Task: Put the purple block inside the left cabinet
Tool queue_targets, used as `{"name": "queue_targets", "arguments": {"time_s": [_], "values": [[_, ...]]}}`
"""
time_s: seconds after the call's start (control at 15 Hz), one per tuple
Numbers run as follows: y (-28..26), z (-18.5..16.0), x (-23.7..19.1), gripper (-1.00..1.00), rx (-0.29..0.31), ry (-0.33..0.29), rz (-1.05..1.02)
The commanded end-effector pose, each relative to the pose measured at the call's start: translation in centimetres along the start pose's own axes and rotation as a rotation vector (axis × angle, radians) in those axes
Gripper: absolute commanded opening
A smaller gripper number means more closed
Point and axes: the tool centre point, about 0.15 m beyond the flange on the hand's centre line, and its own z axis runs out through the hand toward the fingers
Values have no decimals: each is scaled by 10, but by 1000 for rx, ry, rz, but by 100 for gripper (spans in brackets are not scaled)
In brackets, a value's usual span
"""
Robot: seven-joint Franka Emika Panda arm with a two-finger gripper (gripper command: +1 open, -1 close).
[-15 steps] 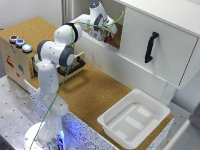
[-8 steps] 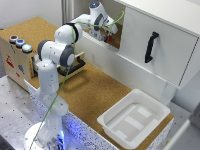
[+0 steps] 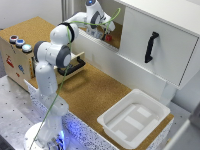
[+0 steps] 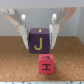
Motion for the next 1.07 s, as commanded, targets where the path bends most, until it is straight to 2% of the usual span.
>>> {"name": "queue_targets", "arguments": {"time_s": [0.0, 0.27, 0.6, 1.0], "values": [[-44, -5, -21, -100, 106, 88, -93], [-85, 8, -6, -100, 146, 90, -136], [-115, 36, -8, -100, 204, 33, -91], [-118, 69, 7, -100, 150, 11, -97]]}}
